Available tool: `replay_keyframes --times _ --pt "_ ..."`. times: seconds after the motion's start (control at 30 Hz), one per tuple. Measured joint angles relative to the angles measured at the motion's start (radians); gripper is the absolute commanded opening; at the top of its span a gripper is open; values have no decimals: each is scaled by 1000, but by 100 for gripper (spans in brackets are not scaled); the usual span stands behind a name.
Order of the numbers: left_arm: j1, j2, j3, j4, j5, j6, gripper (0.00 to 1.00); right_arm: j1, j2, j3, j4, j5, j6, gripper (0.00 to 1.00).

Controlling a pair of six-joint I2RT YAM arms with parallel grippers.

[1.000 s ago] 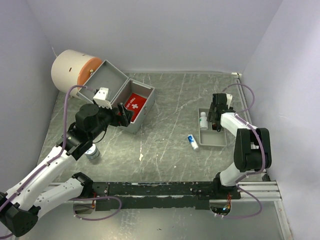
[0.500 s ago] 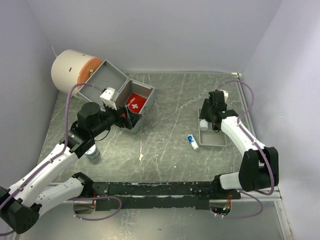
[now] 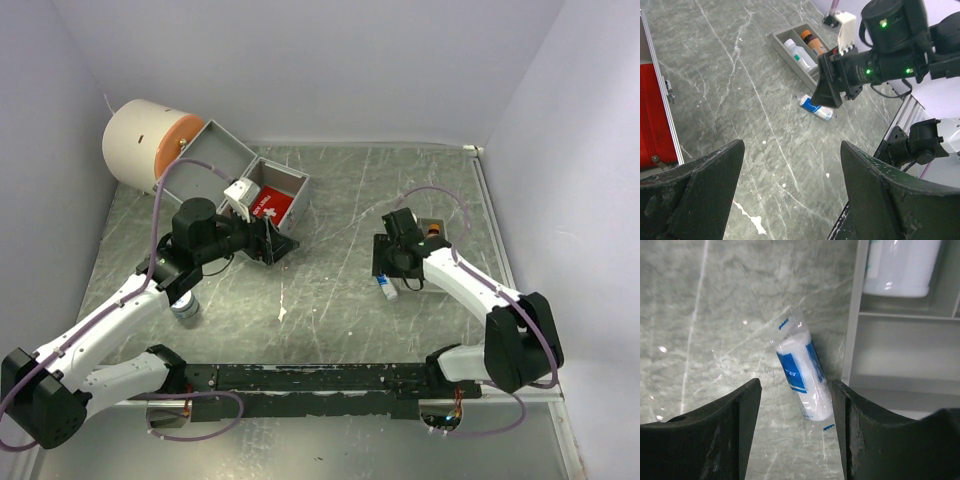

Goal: Organize the medicine kit

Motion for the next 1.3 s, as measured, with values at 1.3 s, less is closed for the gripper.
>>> replay_keyframes --times 1.3 --pt "0 -96 -1 1 -54 -10 85 125 -85 -13 3 275 395 24"
